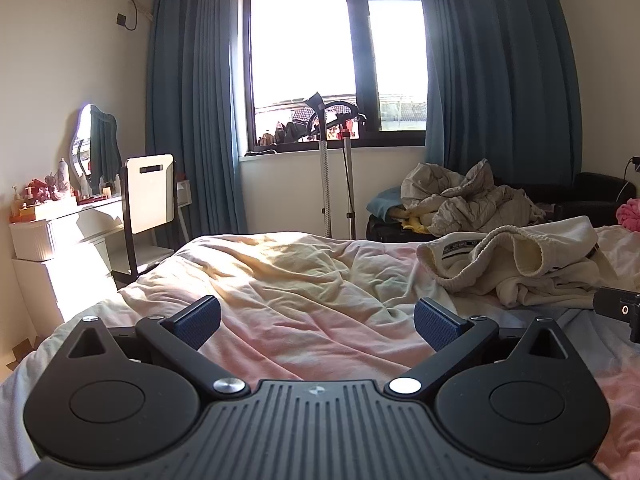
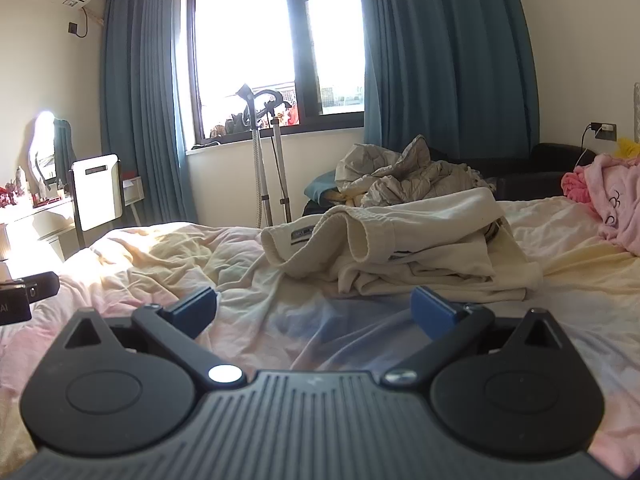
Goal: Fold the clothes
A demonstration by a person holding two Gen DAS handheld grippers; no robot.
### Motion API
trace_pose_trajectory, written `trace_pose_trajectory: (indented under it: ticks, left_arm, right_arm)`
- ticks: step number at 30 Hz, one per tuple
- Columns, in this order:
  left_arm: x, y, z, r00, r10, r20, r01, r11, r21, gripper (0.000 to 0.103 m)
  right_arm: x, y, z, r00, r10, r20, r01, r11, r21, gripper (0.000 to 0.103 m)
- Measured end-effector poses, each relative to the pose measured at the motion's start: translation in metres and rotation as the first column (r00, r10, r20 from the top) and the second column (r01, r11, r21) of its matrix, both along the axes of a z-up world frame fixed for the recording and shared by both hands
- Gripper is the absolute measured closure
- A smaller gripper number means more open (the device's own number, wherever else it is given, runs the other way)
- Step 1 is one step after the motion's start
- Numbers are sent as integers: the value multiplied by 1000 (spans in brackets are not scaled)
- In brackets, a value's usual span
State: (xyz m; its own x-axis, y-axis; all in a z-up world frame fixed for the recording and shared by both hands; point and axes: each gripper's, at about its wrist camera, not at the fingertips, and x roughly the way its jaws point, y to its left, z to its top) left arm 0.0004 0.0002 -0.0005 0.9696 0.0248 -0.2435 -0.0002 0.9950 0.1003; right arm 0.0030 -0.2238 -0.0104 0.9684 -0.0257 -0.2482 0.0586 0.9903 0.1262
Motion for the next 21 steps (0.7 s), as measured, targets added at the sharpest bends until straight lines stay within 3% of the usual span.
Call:
trace_pose_trajectory:
  ticks: [21]
  left_arm:
    - [11, 8, -9, 999, -32, 1, 32, 999, -40, 0]
  right_arm:
    - [4, 4, -3, 1000, -15, -10, 14, 1000, -22, 0]
